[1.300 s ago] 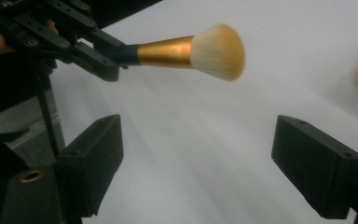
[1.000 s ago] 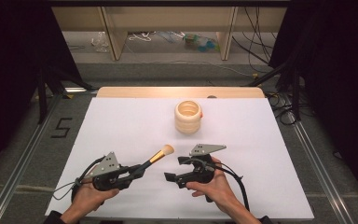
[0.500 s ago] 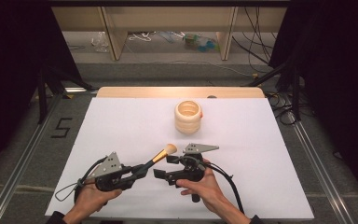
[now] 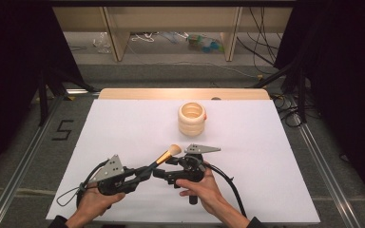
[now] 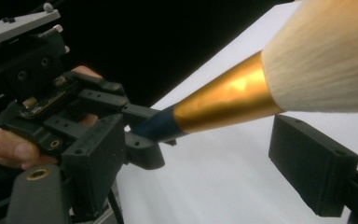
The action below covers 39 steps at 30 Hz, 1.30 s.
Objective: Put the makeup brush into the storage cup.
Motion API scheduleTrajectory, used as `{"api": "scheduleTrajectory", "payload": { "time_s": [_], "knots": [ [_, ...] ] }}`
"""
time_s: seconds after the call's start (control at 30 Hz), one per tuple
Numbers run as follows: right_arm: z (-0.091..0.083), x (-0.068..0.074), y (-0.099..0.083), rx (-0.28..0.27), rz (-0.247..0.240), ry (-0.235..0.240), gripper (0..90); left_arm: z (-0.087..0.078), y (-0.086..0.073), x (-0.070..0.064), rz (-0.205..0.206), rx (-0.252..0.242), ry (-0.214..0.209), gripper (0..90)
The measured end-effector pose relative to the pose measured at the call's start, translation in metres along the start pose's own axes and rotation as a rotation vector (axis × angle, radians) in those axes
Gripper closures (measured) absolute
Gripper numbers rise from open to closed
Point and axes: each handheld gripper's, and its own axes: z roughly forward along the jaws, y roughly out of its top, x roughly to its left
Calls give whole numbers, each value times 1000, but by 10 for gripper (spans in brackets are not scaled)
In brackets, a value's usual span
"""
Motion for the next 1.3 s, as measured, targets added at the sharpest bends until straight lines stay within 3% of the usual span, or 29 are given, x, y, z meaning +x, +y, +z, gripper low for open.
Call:
{"api": "scheduleTrajectory", "payload": {
  "time_s": [0.1,0.13,0.2,0.5,0.6,0.87,0.9,0.93,1.07,1.3],
  "knots": [
    [1,0,1,-15,15,11,207,0,0,-2,-15,-3,6,759],
    [0,1,1,-19,26,19,212,0,0,-2,1,-4,10,759],
    [1,1,1,-23,25,20,217,0,0,-3,-16,-6,0,759],
    [3,0,2,-49,32,35,273,1,1,-5,-18,-11,-4,759],
    [3,0,2,-46,51,42,289,0,1,-4,7,-7,-4,759],
    [4,-1,3,-61,69,63,358,0,2,-5,13,-24,-14,759],
    [4,-1,3,-62,71,65,367,0,2,-5,12,-24,-15,759],
    [4,-1,3,-64,72,66,375,0,2,-7,-15,-25,-8,759],
    [4,-1,2,-69,79,73,401,0,3,-6,15,-23,-9,759],
    [3,-1,3,-70,95,80,436,0,3,-7,8,-26,-5,759]
  ]
}}
